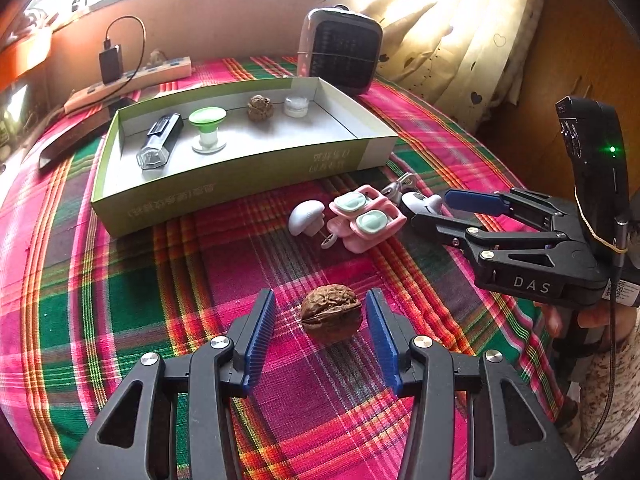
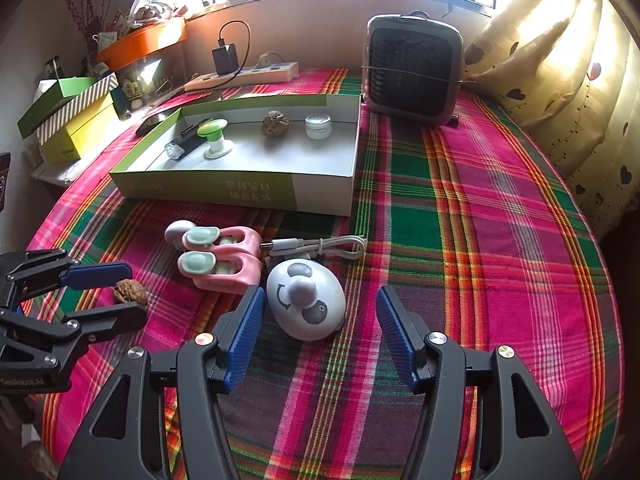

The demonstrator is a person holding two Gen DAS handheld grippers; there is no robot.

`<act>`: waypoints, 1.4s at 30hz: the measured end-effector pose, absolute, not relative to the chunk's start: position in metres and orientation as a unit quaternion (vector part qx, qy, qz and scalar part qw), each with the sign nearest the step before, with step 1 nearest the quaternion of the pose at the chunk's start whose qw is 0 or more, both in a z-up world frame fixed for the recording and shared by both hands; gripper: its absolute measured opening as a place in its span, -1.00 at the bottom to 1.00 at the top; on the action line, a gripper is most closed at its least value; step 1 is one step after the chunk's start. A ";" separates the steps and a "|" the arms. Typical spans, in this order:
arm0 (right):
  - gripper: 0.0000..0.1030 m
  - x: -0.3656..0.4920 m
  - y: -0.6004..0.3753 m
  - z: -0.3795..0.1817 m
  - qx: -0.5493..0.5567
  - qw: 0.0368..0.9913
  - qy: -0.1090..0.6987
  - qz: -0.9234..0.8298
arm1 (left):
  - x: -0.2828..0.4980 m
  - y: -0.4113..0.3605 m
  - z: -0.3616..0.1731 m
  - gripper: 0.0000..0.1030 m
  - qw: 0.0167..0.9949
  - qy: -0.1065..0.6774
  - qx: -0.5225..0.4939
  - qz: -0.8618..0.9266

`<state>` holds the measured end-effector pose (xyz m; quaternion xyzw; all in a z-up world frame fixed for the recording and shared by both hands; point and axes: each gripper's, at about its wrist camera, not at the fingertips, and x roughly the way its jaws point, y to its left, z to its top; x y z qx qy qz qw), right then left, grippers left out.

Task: Organize objects
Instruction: 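Move the left tool to the second walnut and close on it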

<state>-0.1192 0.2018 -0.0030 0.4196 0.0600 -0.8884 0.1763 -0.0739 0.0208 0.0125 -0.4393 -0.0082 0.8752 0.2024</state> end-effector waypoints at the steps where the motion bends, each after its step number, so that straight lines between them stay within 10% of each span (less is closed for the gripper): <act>1: 0.14 -0.120 0.202 -0.004 0.421 0.177 0.060 -0.888 | -0.074 0.021 0.013 -0.12 0.202 -0.008 -0.439 0.876; 42: -0.20 -0.122 0.194 -0.006 0.425 0.167 0.083 -0.886 | -0.077 0.020 0.011 -0.45 0.181 0.000 -0.431 0.884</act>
